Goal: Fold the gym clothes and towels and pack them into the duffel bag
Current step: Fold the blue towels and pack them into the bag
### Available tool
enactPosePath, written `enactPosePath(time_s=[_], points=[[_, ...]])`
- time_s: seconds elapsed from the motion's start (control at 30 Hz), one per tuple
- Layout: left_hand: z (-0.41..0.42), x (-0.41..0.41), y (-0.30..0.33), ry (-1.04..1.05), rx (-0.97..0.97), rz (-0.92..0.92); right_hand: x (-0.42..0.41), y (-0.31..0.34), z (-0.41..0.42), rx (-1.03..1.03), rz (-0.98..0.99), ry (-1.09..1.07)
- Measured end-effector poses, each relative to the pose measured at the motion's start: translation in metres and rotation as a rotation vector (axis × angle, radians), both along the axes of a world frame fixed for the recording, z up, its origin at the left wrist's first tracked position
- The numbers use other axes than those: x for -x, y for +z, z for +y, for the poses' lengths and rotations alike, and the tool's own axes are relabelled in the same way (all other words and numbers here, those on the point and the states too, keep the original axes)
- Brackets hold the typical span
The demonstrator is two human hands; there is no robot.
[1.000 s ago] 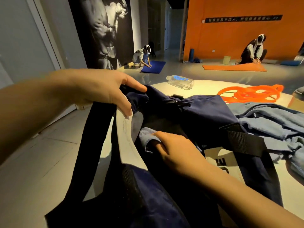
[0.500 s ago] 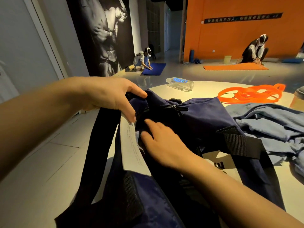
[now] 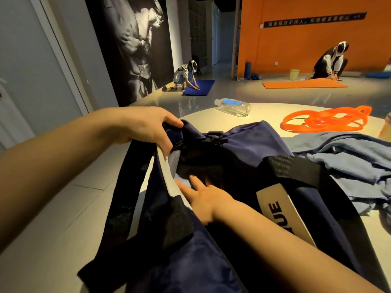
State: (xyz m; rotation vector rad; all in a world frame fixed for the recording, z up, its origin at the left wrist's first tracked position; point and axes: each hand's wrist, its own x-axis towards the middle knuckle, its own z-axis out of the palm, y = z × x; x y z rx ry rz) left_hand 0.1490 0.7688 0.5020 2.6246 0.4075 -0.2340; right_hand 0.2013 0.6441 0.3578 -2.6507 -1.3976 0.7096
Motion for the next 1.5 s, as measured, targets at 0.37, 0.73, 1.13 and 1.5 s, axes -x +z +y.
enactPosePath(time_s=[0.37, 0.73, 1.13, 1.5], points=[[-0.013, 0.024, 0.006, -0.003, 0.036, 0.002, 0.014, 0.005, -0.004, -0.076, -0.101, -0.093], [-0.015, 0.037, -0.014, -0.043, 0.187, -0.025, 0.041, -0.015, -0.070, -0.148, -0.336, 0.069], [-0.046, 0.044, -0.140, -0.103, 0.229, -0.593, 0.037, 0.021, -0.182, -0.294, -0.647, -0.324], [-0.011, 0.013, -0.161, -0.081, 0.315, -0.649, 0.006, -0.026, -0.139, -0.559, -0.105, -0.481]])
